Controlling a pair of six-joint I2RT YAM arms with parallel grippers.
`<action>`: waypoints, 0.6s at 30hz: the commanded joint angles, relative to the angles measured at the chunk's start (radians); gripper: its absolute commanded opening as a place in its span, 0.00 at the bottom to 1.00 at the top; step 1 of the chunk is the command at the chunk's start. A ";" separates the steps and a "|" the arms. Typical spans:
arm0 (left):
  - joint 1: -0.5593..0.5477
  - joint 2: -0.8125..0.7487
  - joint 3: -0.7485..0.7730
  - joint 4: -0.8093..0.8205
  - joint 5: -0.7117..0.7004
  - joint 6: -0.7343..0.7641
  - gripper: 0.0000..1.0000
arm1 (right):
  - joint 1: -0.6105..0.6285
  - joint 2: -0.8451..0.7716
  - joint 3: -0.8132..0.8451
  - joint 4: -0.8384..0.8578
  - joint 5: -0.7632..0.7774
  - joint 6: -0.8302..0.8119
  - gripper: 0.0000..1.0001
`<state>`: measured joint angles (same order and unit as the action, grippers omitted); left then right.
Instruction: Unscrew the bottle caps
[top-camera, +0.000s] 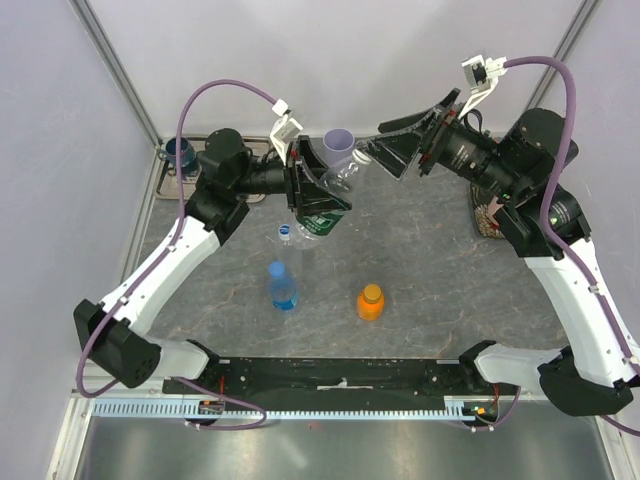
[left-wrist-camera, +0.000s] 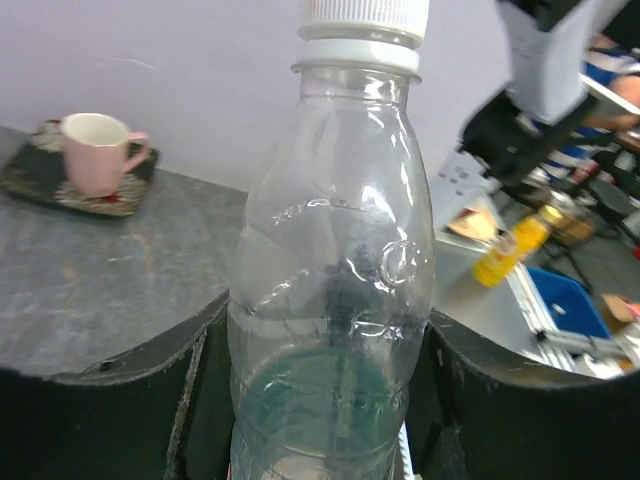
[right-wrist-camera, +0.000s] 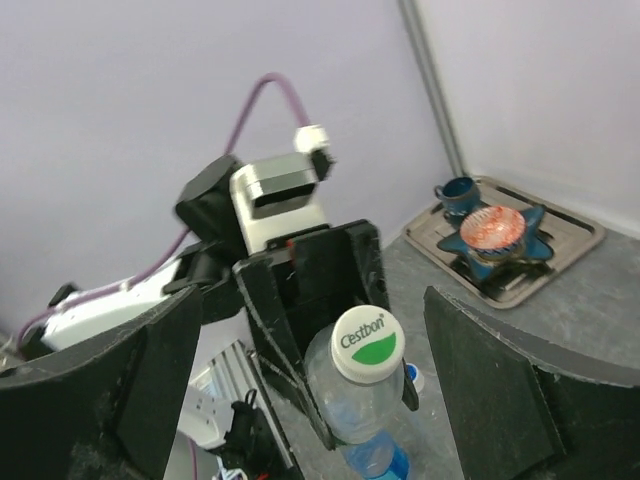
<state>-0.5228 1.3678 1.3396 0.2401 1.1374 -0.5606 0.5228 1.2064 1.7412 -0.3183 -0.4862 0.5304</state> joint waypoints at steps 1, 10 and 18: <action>-0.048 -0.105 0.043 -0.234 -0.345 0.318 0.39 | 0.000 0.018 0.070 -0.120 0.208 0.072 0.98; -0.293 -0.174 -0.028 -0.234 -1.134 0.602 0.40 | 0.003 0.028 0.080 -0.214 0.351 0.144 0.97; -0.396 -0.131 -0.016 -0.234 -1.377 0.702 0.40 | 0.005 0.047 0.089 -0.193 0.344 0.161 0.96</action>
<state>-0.8955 1.2190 1.3182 -0.0120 -0.0437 0.0284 0.5236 1.2438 1.7885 -0.5213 -0.1581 0.6674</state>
